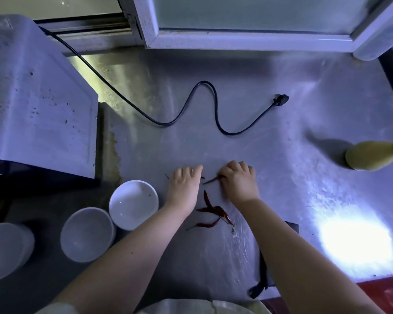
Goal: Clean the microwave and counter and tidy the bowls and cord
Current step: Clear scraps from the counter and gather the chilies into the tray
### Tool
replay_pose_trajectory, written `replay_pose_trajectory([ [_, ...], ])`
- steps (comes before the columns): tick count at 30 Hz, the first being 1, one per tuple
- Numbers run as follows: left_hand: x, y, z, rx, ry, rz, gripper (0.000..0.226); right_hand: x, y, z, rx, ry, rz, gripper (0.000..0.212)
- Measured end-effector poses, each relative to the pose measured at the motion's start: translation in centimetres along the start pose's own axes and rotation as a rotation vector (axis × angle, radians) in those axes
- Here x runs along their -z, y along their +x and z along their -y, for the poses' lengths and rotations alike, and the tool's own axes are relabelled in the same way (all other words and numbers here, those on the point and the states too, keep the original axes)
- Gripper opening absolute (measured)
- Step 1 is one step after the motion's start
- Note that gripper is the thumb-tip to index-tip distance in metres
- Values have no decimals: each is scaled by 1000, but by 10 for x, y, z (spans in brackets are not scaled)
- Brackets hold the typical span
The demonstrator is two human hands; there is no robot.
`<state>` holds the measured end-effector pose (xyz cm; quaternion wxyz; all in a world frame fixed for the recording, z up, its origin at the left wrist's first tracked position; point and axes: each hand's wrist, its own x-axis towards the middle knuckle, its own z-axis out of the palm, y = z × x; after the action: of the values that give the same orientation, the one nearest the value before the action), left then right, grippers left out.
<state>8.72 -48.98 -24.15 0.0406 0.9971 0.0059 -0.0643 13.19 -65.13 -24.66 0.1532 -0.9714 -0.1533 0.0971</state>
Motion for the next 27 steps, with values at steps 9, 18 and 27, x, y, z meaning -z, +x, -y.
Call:
replay_pose_trajectory([
  [9,21,-12,-2,-86,-155,169,33,14,-34,-5,-22,191,119,25],
  [18,9,-81,-14,-92,-238,225,45,13,-88,-3,1,249,273,40],
  [27,-6,-80,-27,-175,-166,231,79,16,-115,-15,-112,78,274,35],
])
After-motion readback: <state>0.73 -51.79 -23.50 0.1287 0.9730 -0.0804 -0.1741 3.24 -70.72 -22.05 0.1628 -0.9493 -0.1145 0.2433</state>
